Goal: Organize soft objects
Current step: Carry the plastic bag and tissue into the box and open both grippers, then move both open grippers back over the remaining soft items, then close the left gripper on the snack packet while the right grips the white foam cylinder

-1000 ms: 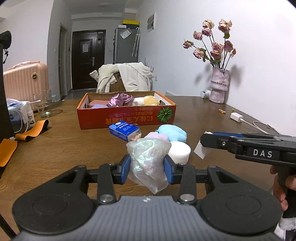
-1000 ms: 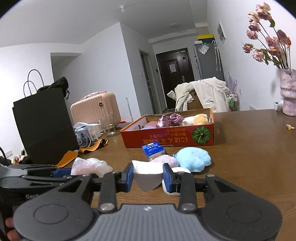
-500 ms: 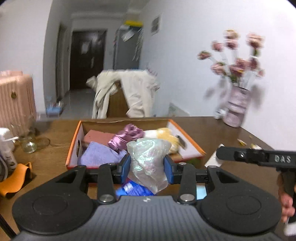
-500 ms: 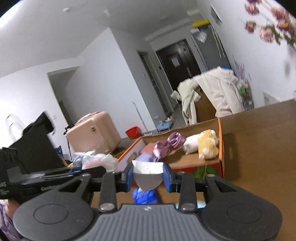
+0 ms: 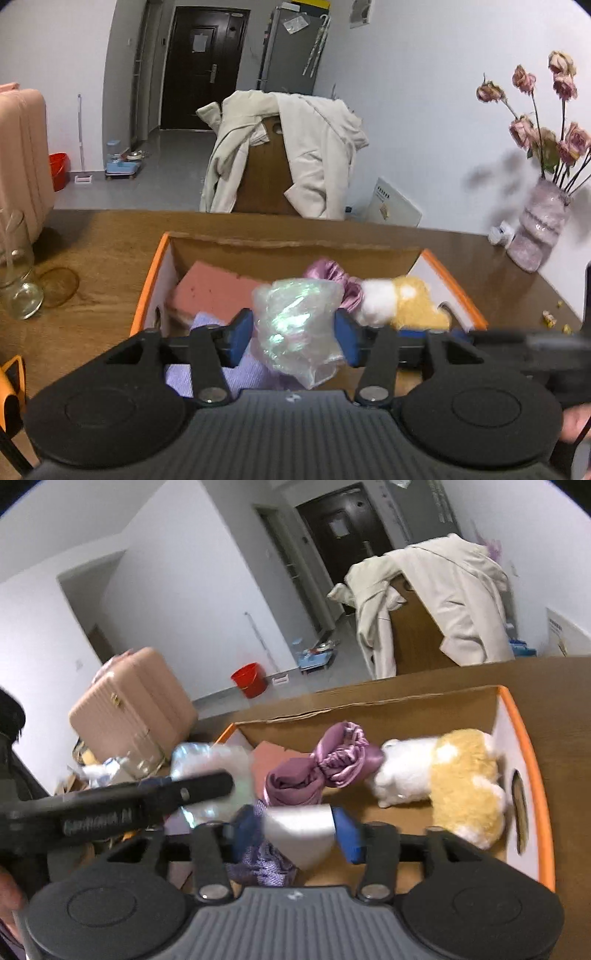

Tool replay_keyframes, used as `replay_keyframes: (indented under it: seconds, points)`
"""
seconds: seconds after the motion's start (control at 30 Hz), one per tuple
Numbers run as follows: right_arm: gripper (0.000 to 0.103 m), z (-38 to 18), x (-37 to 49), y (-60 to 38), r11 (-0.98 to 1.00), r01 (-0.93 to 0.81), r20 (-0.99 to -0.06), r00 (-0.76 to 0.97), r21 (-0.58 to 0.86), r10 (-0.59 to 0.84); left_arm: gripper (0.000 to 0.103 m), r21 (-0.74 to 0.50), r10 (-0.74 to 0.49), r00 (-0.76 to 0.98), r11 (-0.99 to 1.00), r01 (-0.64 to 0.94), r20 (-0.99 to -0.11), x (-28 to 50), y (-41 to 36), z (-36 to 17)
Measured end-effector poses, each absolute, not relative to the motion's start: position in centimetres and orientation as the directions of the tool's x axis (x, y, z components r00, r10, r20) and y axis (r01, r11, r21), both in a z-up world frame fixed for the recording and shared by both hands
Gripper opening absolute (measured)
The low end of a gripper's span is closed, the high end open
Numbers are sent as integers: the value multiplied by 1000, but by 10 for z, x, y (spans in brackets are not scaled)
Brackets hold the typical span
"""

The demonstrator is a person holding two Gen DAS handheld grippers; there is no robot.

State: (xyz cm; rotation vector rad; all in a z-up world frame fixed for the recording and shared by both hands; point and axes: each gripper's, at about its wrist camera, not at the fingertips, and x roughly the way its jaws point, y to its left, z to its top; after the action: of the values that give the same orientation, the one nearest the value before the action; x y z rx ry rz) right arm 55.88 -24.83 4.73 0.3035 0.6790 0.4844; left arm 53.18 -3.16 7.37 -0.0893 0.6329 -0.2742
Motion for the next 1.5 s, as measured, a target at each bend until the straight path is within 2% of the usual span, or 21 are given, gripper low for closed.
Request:
replay_keyframes:
  seconds: [0.03, 0.2, 0.33, 0.57, 0.83, 0.93, 1.1, 1.2, 1.37, 1.5]
  points:
    - [65, 48, 556, -248, 859, -321, -525, 688, 398, 501, 64, -154, -273, 773, 962, 226, -572, 530, -29, 69]
    - [66, 53, 549, -261, 883, -272, -528, 720, 382, 450, 70, -143, -260, 765, 965, 218, -589, 523, -24, 67]
    - [68, 77, 520, -276, 897, -268, -505, 753, 350, 422, 81, -116, -271, 798, 962, 249, -538, 498, -21, 91]
    - [69, 113, 445, -294, 930, -292, -467, 805, 223, 365, 83, -35, -226, 857, 971, 238, -464, 424, -17, 129]
    - [71, 120, 325, -306, 940, -310, -380, 860, 144, 342, 96, 79, -208, 922, 966, 246, -328, 295, -18, 130]
    - [79, 110, 281, -304, 940, -319, -353, 871, 120, 341, 96, 69, -200, 924, 970, 234, -325, 252, -17, 117]
    - [81, 85, 212, -299, 932, -324, -335, 870, 162, 361, 96, -14, -183, 910, 981, 191, -373, 196, -11, 89]
    - [82, 64, 180, -297, 927, -316, -336, 867, 201, 369, 96, -18, -164, 899, 985, 171, -407, 170, -13, 71]
    - [82, 43, 158, -293, 939, -288, -392, 854, 190, 341, 95, -13, -159, 883, 985, 171, -441, 162, -14, 59]
    - [82, 40, 154, -292, 939, -281, -388, 858, 196, 338, 87, -29, -152, 876, 987, 156, -459, 170, -15, 53]
